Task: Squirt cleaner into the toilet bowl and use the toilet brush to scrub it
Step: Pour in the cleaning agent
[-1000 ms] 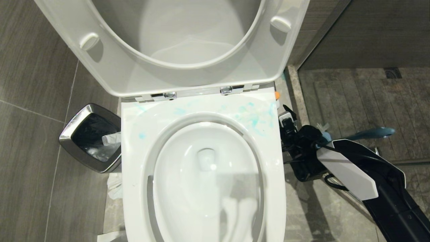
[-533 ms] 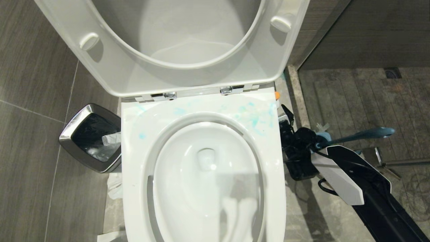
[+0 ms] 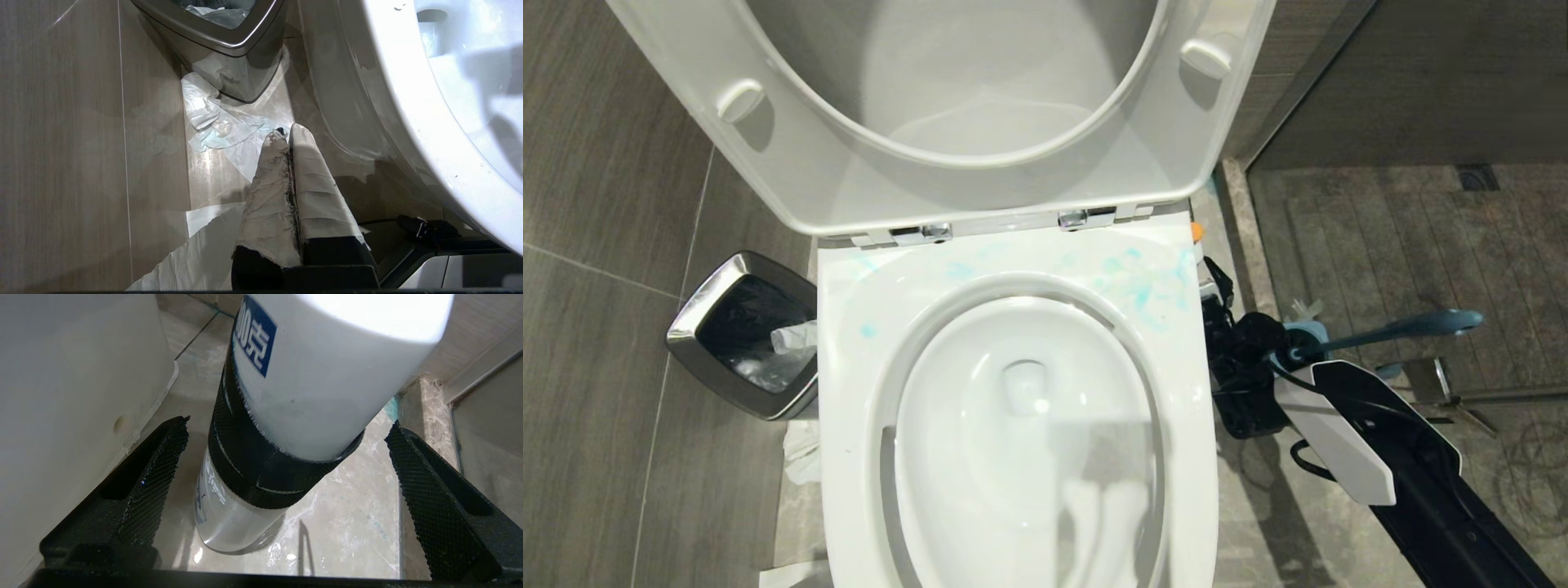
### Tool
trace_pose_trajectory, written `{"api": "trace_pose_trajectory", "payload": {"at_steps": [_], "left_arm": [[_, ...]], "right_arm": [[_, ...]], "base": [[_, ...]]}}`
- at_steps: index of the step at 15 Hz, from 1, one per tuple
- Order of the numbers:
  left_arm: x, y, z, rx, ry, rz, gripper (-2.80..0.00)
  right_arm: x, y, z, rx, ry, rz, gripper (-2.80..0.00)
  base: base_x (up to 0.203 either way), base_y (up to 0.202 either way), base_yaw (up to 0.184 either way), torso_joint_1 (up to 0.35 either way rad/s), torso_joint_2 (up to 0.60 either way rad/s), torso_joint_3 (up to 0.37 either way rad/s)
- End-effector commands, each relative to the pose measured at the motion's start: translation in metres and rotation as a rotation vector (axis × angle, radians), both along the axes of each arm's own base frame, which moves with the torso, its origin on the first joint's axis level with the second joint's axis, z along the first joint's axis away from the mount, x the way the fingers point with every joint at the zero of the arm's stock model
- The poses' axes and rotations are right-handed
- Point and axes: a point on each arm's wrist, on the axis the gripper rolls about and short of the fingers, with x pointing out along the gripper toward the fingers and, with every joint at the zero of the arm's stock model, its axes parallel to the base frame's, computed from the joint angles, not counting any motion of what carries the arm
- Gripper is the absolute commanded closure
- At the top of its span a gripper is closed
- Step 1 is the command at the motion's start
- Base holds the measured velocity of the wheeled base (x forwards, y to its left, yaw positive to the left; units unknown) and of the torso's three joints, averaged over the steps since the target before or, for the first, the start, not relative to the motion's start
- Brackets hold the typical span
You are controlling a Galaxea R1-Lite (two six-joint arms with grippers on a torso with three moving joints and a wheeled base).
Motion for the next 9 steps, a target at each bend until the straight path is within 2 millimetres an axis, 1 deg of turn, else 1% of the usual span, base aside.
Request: {"api": "trace_pose_trajectory", "payload": {"at_steps": [1,7,8,9], "left_arm": [[0.0002,0.0,-0.0003,0.0,0.003,0.0,0.0],[0.0001,0.0,0.0001,0.0,0.001,0.001,0.0],[0.0001,0.0,0.0001,0.0,0.001,-0.001,0.0],[0.0001,0.0,0.0001,0.0,0.001,0.001,0.0]], "right_arm": [[-0.0004,0.0003,-0.0003,-0.001,-0.008,0.001,-2.8],[-0.0004,-0.0003,0.002,-0.002,-0.016,0.002,-2.8],[-0.0004,0.0003,0.0026,-0.004,-0.015,0.0,0.0],[-0.0004,0.0003,0.0029,-0.007,-0.016,-0.001,0.0]], "base": [[0.0,0.0,0.0,0.0,0.0,0.0],[0.0,0.0,0.0,0.0,0.0,0.0],[0.0,0.0,0.0,0.0,0.0,0.0],[0.0,0.0,0.0,0.0,0.0,0.0]]}}
